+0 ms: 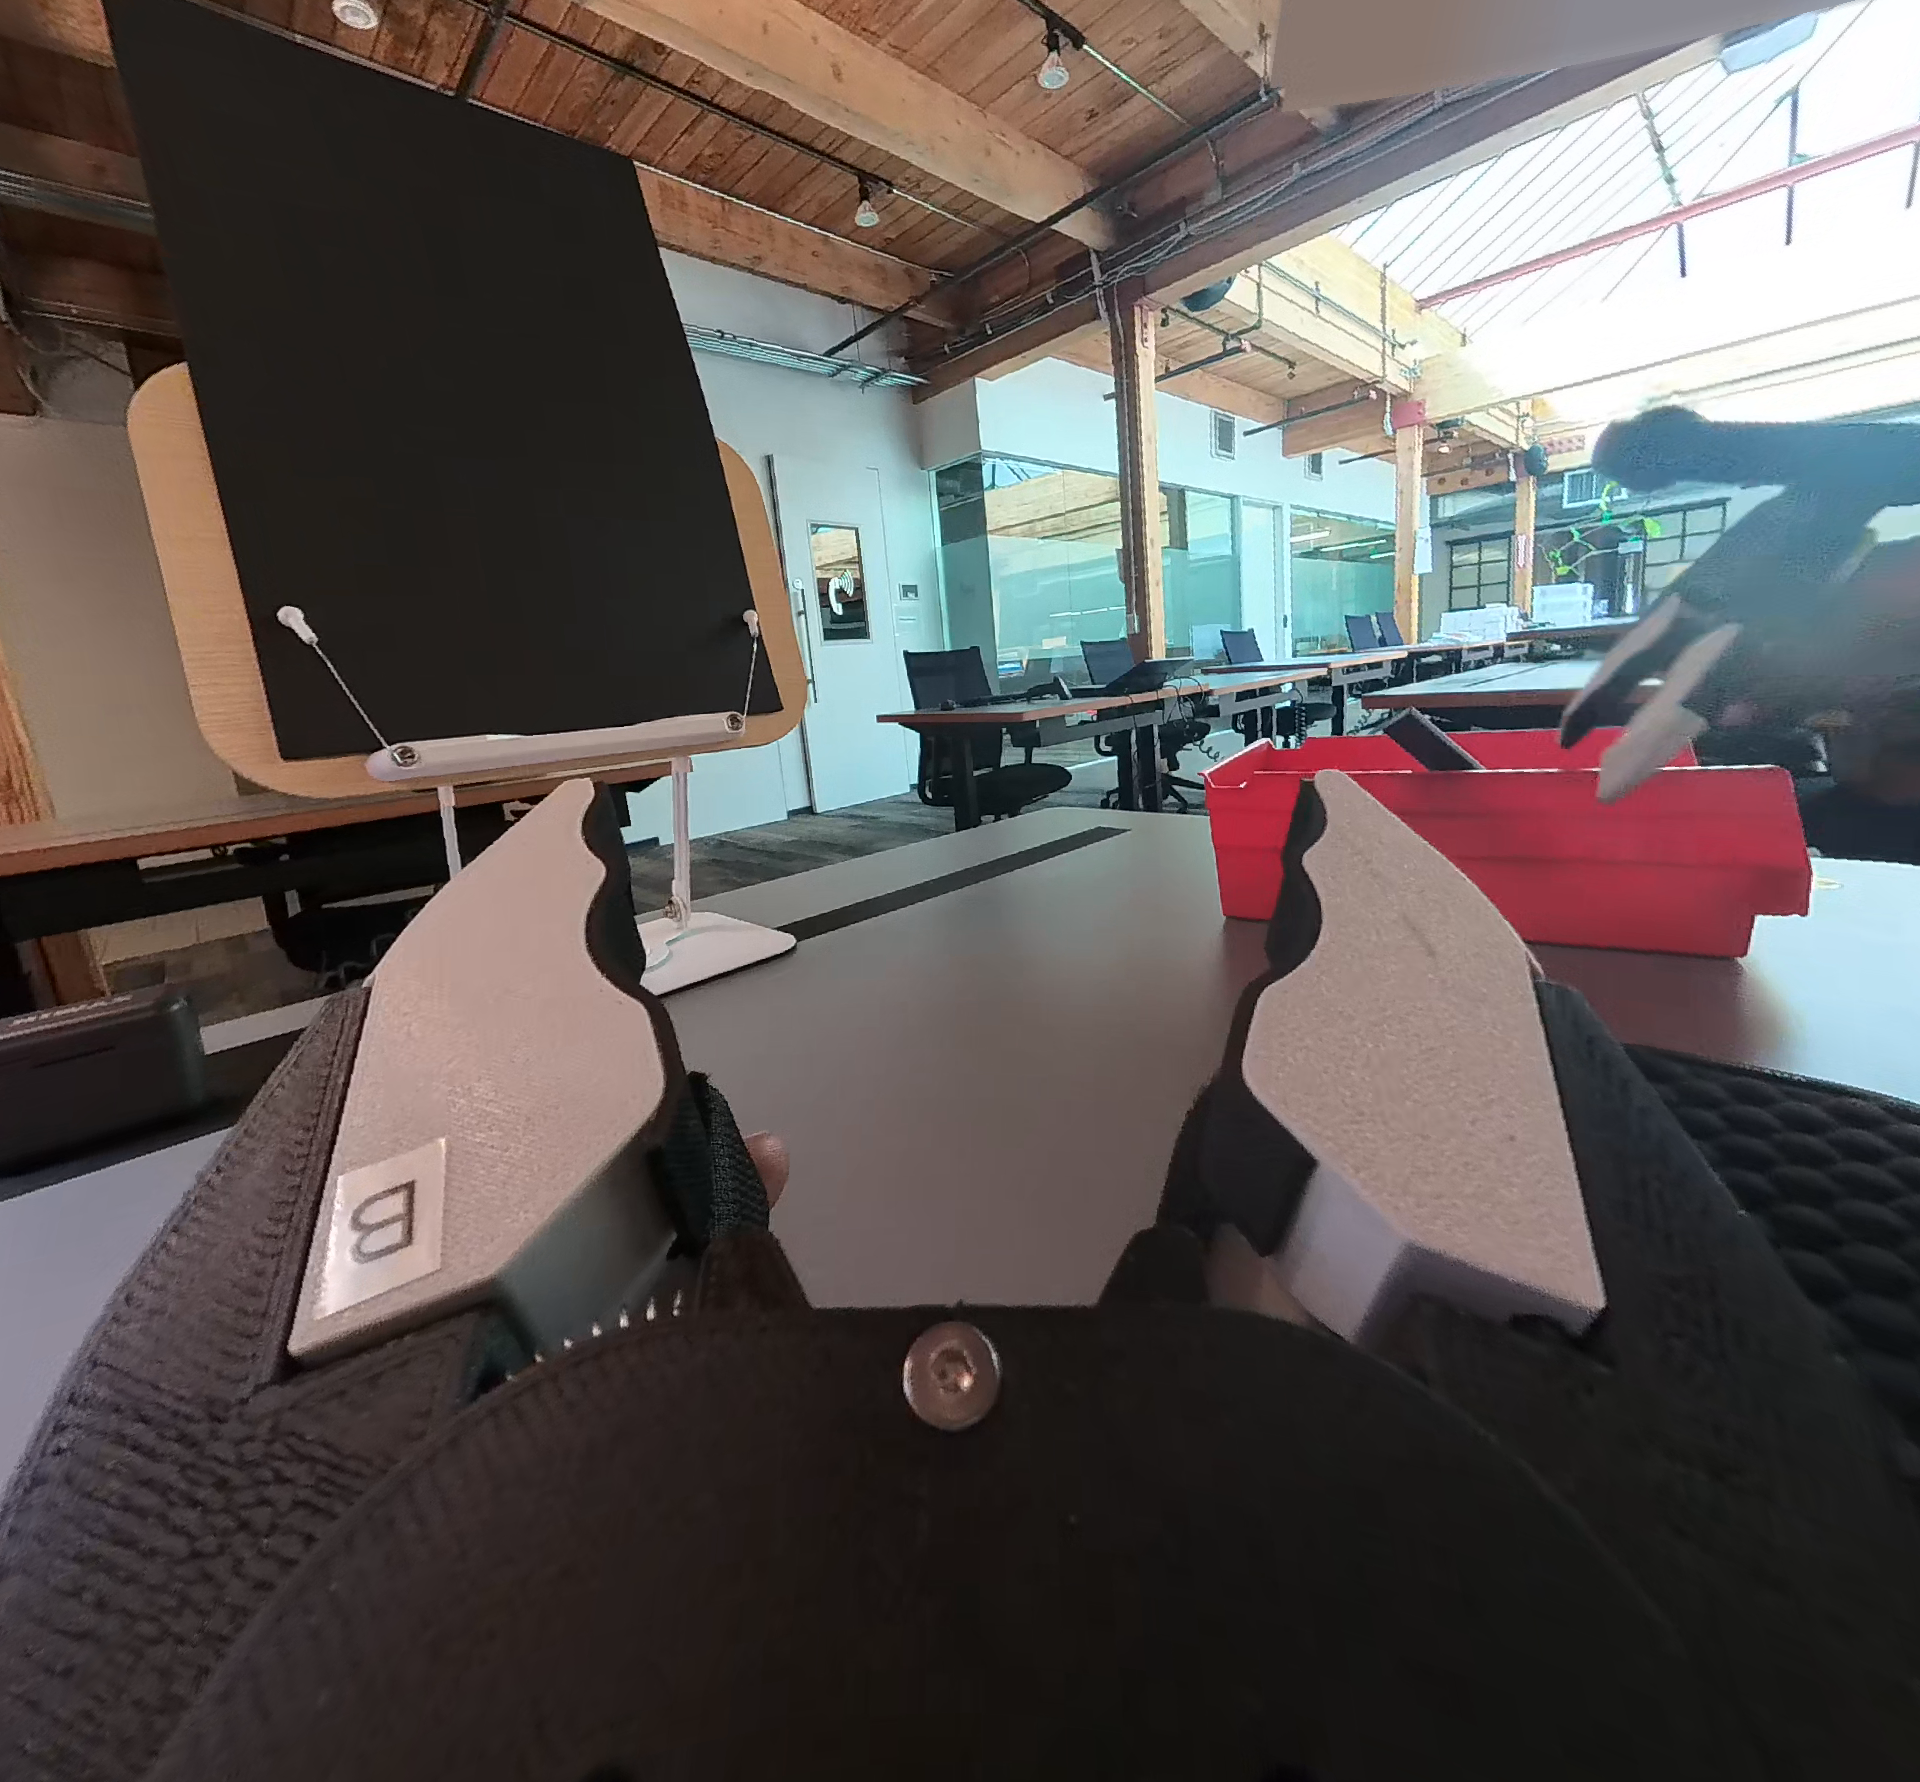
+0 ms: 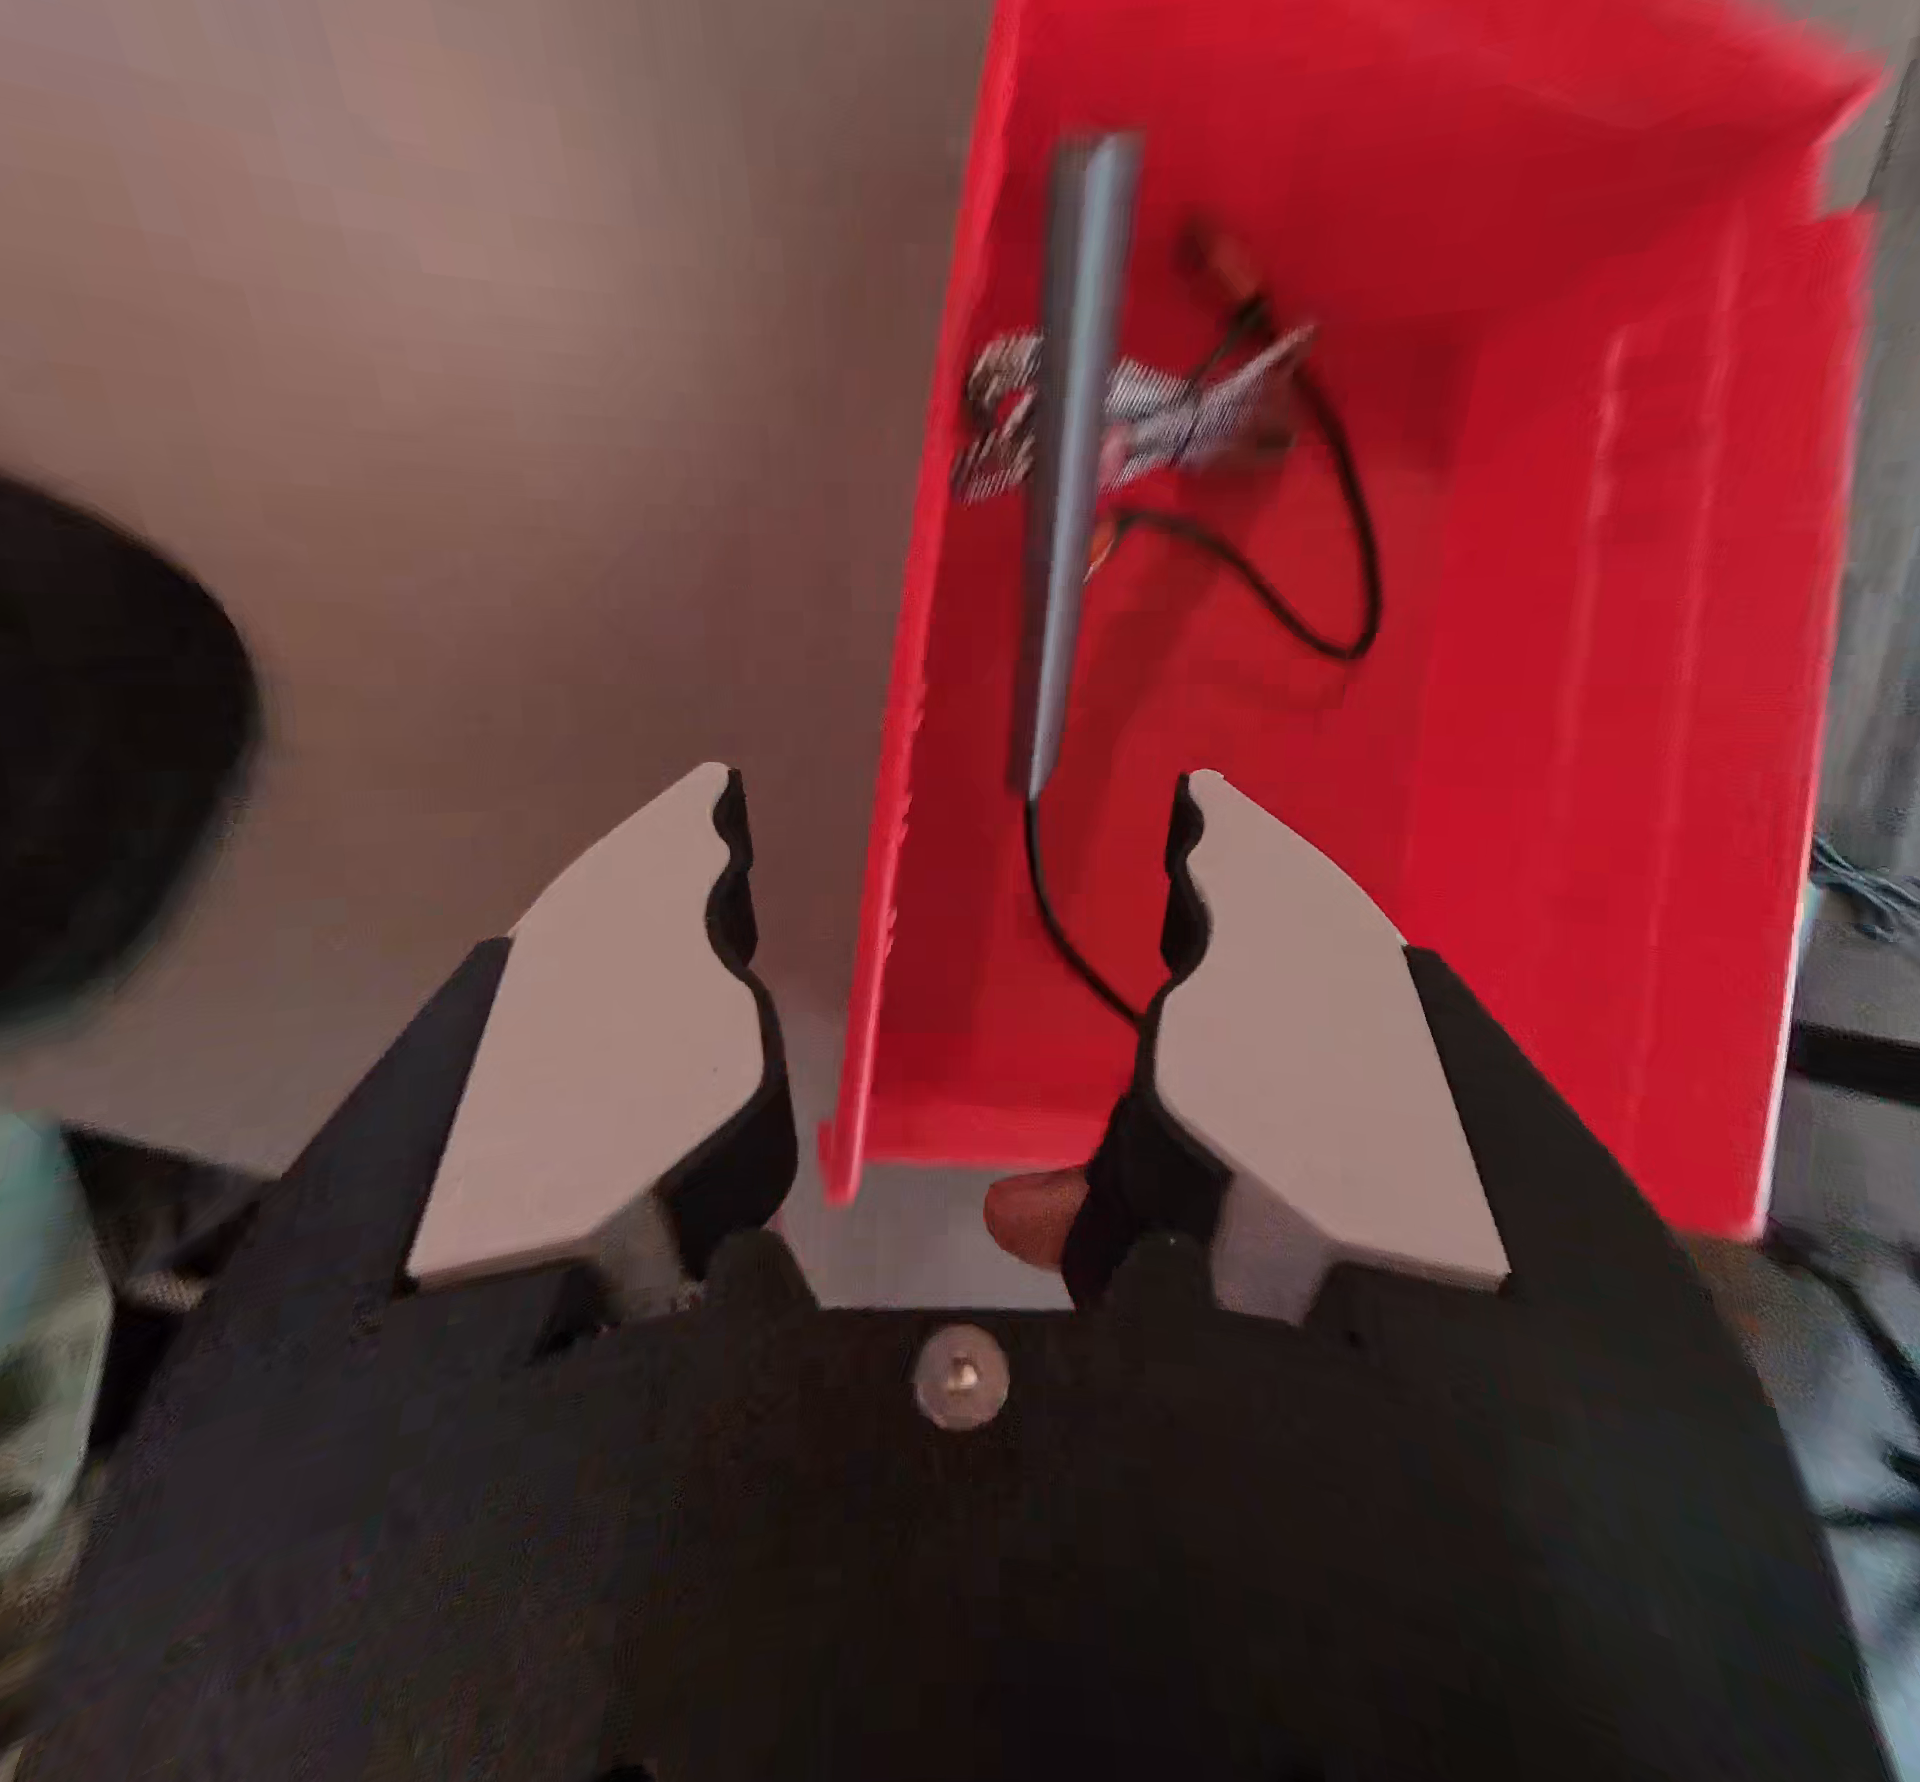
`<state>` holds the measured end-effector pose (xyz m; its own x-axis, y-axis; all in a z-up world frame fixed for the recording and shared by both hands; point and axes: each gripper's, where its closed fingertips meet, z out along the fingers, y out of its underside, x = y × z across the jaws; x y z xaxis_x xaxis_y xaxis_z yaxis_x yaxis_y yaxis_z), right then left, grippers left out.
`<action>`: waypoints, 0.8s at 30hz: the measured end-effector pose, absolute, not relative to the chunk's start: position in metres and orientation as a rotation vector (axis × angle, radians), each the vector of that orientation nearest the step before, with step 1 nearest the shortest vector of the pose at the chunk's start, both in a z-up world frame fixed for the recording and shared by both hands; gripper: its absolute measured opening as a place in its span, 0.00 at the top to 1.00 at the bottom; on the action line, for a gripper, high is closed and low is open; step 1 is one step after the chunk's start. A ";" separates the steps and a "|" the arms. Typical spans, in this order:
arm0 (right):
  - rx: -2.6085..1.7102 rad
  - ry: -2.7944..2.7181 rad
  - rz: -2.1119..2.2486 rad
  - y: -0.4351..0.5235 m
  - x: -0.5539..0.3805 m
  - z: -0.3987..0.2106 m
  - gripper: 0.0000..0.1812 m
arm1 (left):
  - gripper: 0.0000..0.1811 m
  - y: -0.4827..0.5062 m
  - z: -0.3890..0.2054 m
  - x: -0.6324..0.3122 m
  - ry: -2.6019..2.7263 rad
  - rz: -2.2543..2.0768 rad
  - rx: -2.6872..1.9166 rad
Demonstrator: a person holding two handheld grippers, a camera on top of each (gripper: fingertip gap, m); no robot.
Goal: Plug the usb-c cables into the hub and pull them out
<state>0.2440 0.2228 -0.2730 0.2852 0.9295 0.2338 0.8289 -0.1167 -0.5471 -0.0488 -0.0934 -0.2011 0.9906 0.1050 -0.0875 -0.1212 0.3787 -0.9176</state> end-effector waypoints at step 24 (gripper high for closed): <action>-2.018 -1.566 -0.115 0.229 0.134 -0.301 0.90 | 0.37 -0.095 -0.198 -0.036 0.082 0.081 -1.152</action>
